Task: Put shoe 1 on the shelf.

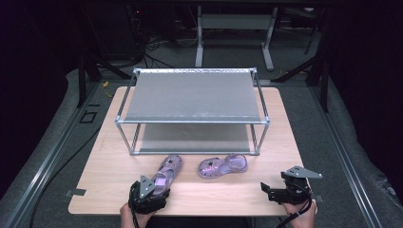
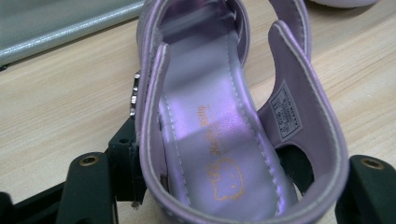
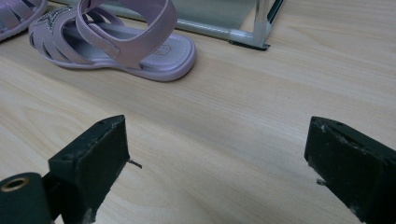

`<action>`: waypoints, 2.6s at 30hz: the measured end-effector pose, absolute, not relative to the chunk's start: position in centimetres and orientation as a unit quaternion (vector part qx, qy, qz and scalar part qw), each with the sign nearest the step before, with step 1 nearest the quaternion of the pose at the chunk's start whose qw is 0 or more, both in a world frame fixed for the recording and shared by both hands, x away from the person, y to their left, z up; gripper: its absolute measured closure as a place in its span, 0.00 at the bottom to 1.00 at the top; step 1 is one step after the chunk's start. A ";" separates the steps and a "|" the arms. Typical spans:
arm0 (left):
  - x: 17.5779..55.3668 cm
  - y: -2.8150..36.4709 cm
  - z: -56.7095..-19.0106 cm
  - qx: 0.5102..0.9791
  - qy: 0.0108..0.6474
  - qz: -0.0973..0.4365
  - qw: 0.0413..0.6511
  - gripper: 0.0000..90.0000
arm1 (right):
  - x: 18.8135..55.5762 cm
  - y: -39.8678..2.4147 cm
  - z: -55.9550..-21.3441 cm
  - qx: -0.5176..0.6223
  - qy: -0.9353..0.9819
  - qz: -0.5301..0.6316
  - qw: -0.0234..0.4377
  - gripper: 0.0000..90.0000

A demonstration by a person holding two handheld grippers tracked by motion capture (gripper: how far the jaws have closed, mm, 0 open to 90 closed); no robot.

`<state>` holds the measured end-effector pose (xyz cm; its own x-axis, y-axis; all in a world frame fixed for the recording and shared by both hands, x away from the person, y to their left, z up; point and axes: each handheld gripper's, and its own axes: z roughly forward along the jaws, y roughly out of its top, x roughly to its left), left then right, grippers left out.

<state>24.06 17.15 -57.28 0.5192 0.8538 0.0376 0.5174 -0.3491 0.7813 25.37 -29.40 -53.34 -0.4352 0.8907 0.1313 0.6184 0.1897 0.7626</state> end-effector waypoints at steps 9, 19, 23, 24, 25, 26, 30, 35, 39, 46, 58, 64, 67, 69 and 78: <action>23.8 17.6 -56.9 0.790 0.415 0.230 0.389 0.39 | 25.1 -30.1 -53.6 0.508 0.749 0.389 0.174 0.07; 23.8 18.0 -55.1 0.772 0.410 0.245 0.420 0.39 | 25.1 -30.3 -53.5 0.510 0.744 0.393 0.177 0.07; 24.6 17.7 -54.4 0.763 0.411 0.249 0.432 0.39 | 25.2 -30.3 -53.5 0.508 0.745 0.393 0.179 0.07; 24.8 17.7 -54.2 0.763 0.410 0.251 0.432 0.39 | 25.2 -30.3 -53.5 0.509 0.745 0.393 0.178 0.07; 25.1 17.6 -54.0 0.761 0.410 0.254 0.434 0.39 | 25.2 -30.3 -53.6 0.508 0.745 0.394 0.175 0.07; 25.4 17.4 -53.8 0.759 0.410 0.256 0.436 0.39 | 25.2 -30.3 -53.5 0.508 0.747 0.393 0.176 0.07; 26.6 16.8 -53.5 0.746 0.406 0.270 0.453 0.39 | 25.2 -30.4 -53.6 0.508 0.744 0.395 0.178 0.07; 28.5 15.4 -53.5 0.737 0.408 0.283 0.458 0.39 | 25.1 -30.4 -53.5 0.507 0.746 0.394 0.177 0.07; 30.0 14.6 -53.6 0.732 0.414 0.285 0.461 0.40 | 25.1 -30.6 -53.4 0.508 0.746 0.392 0.177 0.07; 33.1 13.3 -53.7 0.726 0.421 0.302 0.453 0.40 | 25.0 -30.8 -53.3 0.509 0.744 0.394 0.180 0.07; 37.7 11.3 -55.2 0.718 0.457 0.295 0.434 0.40 | 24.7 -31.1 -53.2 0.507 0.744 0.395 0.182 0.07; 39.2 10.7 -56.0 0.720 0.478 0.276 0.421 0.40 | 24.4 -31.5 -53.2 0.510 0.742 0.394 0.184 0.07; 39.9 10.3 -56.1 0.716 0.485 0.283 0.415 0.40 | 24.4 -31.5 -53.3 0.510 0.737 0.401 0.186 0.06; 40.3 10.3 -56.0 0.715 0.492 0.283 0.409 0.40 | 24.3 -31.6 -53.1 0.510 0.741 0.395 0.184 0.06; 41.7 10.0 -56.4 0.719 0.510 0.273 0.386 0.39 | 24.6 -31.1 -53.2 0.506 0.740 0.403 0.187 0.06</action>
<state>41.69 9.97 -56.42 0.3305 0.9438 -0.0017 0.5229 -0.1816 0.8329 24.60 -31.12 -53.20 -0.4186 0.8987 0.1310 0.5974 0.1638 0.7851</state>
